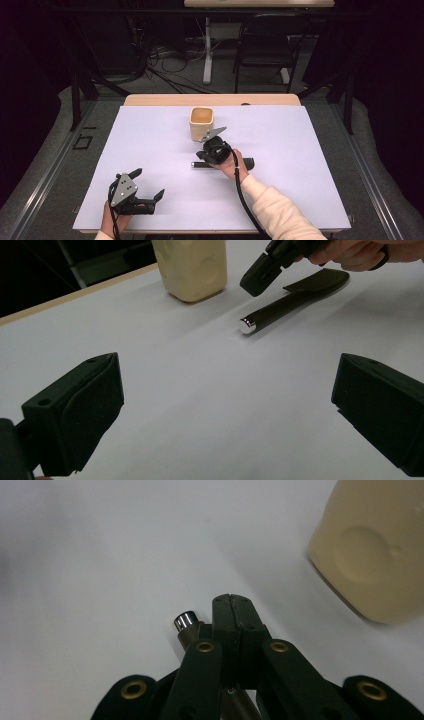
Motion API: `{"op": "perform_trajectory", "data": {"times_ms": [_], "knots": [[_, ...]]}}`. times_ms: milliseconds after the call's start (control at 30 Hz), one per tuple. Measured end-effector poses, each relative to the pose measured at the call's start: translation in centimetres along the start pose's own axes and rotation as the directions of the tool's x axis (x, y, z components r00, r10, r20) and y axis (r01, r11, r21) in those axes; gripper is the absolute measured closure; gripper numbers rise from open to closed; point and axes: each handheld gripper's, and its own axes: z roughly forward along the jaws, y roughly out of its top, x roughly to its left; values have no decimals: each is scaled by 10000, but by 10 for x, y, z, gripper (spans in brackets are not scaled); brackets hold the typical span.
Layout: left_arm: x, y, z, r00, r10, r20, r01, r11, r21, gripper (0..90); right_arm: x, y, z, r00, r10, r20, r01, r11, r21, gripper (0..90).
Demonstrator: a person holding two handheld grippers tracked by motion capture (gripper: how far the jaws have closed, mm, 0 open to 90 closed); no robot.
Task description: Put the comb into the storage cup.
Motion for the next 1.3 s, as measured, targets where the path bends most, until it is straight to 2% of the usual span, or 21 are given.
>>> {"op": "perform_trajectory", "data": {"times_ms": [167,667,1300], "knots": [[0,0,0,10000,-17,-2,17,10000,4,3,2,3,6,9999,-156,74,154,9997,168,900],[1,0,0,10000,23,10,-23,10000,22,3,6,4,20,9998,-132,166,120,9976,682,900],[0,0,0,10000,30,22,-30,10000,28,3,13,-4,14,9993,-348,-150,362,9940,1034,900]]}}
